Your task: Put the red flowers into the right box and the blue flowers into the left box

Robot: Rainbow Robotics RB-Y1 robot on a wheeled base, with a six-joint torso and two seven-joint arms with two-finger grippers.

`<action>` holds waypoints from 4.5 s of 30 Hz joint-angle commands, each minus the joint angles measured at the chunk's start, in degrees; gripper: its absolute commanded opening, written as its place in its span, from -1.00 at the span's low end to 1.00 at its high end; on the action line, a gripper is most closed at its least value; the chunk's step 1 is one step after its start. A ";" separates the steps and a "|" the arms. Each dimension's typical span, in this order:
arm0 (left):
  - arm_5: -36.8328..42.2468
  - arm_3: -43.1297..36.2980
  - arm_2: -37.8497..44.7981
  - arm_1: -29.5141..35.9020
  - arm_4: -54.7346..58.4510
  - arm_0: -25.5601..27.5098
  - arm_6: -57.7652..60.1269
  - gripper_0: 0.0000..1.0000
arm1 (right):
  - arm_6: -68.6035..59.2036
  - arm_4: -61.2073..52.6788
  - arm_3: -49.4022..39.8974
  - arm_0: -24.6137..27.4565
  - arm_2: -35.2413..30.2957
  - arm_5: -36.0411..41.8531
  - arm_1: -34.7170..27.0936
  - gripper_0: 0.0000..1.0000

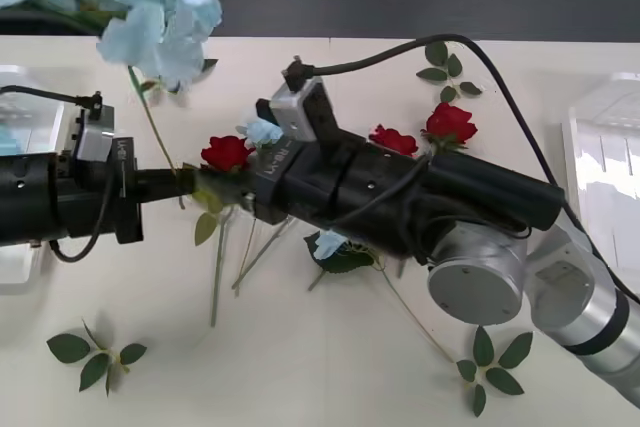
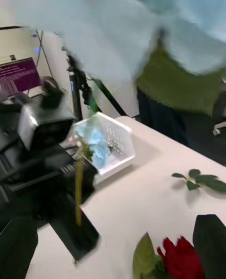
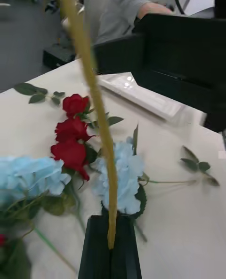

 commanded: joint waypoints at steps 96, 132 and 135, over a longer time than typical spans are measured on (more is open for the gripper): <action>-10.69 -6.45 17.06 14.71 -44.12 8.51 62.03 1.00 | -25.40 24.03 28.07 -1.28 -30.54 43.31 10.52 0.95; 0.83 -15.06 -18.01 3.46 -70.49 -2.74 81.28 1.00 | -15.56 21.84 16.47 10.94 -35.64 48.23 8.41 0.95; 0.83 -11.37 -20.38 3.46 -71.37 -5.46 81.28 1.00 | -15.21 22.01 15.77 12.17 -36.26 48.23 8.41 0.95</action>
